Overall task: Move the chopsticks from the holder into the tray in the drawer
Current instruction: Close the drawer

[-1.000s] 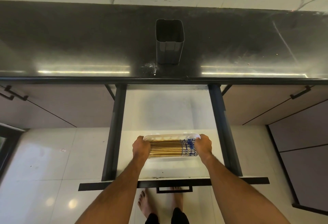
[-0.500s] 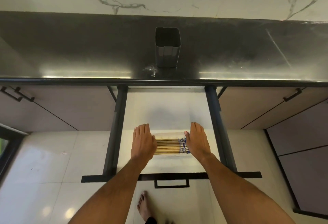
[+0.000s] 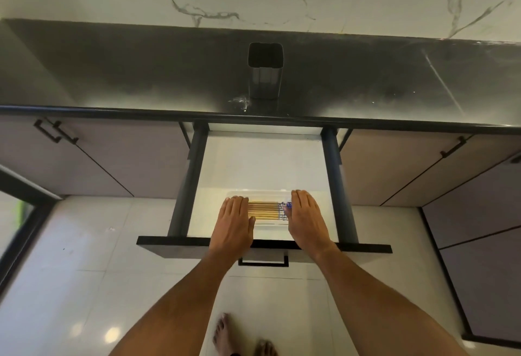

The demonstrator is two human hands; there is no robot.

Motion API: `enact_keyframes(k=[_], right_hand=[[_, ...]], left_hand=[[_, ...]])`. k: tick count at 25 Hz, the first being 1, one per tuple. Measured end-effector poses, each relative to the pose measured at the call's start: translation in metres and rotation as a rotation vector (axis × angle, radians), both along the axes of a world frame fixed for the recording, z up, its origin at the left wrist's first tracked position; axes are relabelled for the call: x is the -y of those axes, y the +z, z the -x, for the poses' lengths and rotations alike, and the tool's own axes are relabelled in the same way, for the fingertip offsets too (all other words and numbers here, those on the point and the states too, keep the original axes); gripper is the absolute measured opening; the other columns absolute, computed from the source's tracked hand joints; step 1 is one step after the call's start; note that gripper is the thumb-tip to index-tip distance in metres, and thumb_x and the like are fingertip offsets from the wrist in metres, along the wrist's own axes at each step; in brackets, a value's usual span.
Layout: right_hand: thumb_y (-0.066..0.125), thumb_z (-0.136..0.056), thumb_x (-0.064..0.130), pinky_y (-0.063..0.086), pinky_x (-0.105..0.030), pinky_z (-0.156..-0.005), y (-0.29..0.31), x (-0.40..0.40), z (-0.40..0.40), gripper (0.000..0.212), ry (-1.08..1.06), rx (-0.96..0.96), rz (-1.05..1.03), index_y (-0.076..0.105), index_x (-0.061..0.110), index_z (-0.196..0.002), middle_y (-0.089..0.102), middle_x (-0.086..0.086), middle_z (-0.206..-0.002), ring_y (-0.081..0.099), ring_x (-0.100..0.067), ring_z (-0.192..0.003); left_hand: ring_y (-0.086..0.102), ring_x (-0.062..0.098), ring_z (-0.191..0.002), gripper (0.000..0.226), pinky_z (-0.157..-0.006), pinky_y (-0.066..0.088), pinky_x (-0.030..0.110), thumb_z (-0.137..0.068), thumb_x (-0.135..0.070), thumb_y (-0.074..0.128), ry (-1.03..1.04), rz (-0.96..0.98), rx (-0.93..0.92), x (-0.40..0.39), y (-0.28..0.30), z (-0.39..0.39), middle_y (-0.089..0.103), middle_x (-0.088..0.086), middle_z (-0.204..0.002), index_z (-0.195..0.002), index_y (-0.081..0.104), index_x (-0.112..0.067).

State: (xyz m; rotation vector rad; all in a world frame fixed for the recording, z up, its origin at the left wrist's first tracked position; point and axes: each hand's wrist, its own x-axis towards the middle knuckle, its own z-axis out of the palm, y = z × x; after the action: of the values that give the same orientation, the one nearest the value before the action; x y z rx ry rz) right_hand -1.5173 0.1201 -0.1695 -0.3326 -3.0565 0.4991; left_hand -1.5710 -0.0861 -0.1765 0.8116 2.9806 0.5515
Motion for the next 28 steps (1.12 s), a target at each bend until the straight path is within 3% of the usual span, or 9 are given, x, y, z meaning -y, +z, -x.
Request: enact_keyframes(k=[6,9,13,19,23,25,28], right_hand=[[0.061,-0.1,0.029,0.045,-0.044,-0.113,-0.004,0.032,-0.044,0.055,0.036,-0.119,-0.082,0.048,0.001,-0.146,0.056,-0.019,-0.144,0.052,-0.034,-0.135],[0.059,-0.101,0.025,0.045,-0.045,-0.112,-0.008,0.047,-0.066,0.055,0.044,-0.153,-0.137,0.045,-0.002,-0.147,0.054,-0.021,-0.143,0.051,-0.035,-0.135],[0.058,-0.101,0.019,0.044,-0.047,-0.113,-0.018,0.065,-0.103,0.056,0.107,-0.204,-0.163,0.04,0.0,-0.151,0.05,-0.02,-0.148,0.046,-0.035,-0.139],[0.068,-0.095,0.015,0.046,-0.043,-0.111,-0.037,0.077,-0.121,0.054,0.189,-0.211,-0.169,0.051,0.001,-0.144,0.058,-0.019,-0.142,0.055,-0.034,-0.133],[0.068,-0.094,0.013,0.049,-0.039,-0.107,-0.053,0.076,-0.12,0.045,0.296,-0.227,-0.182,0.059,0.0,-0.135,0.064,-0.018,-0.131,0.061,-0.032,-0.123],[0.07,-0.091,0.01,0.05,-0.04,-0.104,-0.061,0.078,-0.122,0.041,0.323,-0.167,-0.173,0.063,0.001,-0.131,0.067,-0.018,-0.127,0.066,-0.032,-0.117],[0.064,-0.097,0.008,0.038,-0.042,-0.115,-0.065,0.08,-0.114,0.053,0.25,0.088,-0.124,0.049,0.005,-0.147,0.056,-0.017,-0.146,0.053,-0.034,-0.135]], left_hand=[[0.049,0.033,-0.137,0.054,-0.119,0.024,0.042,-0.097,-0.024,0.062,-0.107,0.02,-0.103,0.022,-0.003,-0.044,0.053,0.014,-0.145,-0.145,0.043,-0.007],[0.043,0.031,-0.141,0.052,-0.122,0.023,0.042,-0.1,-0.02,0.055,-0.108,0.003,-0.107,0.031,-0.004,-0.061,0.05,0.015,-0.148,-0.147,0.041,-0.005],[0.046,0.033,-0.14,0.06,-0.119,0.024,0.045,-0.091,-0.011,0.067,-0.255,0.027,-0.137,0.049,-0.016,-0.093,0.052,0.017,-0.147,-0.146,0.045,-0.003],[0.064,0.031,-0.122,0.058,-0.109,0.032,0.038,-0.081,-0.015,0.082,-0.355,0.16,-0.015,0.051,-0.035,-0.11,0.066,0.013,-0.131,-0.133,0.06,-0.006],[0.059,0.033,-0.128,0.059,-0.111,0.03,0.041,-0.083,-0.014,0.08,-0.267,0.214,0.045,0.047,-0.049,-0.103,0.062,0.013,-0.137,-0.137,0.057,-0.006],[0.061,0.033,-0.126,0.063,-0.11,0.032,0.042,-0.077,-0.014,0.085,-0.28,0.26,0.057,0.044,-0.055,-0.099,0.065,0.014,-0.135,-0.135,0.061,-0.006],[0.067,0.03,-0.117,0.071,-0.104,0.044,0.04,-0.062,-0.014,0.095,-0.305,0.29,0.089,0.039,-0.059,-0.094,0.071,0.012,-0.125,-0.127,0.068,-0.007]])
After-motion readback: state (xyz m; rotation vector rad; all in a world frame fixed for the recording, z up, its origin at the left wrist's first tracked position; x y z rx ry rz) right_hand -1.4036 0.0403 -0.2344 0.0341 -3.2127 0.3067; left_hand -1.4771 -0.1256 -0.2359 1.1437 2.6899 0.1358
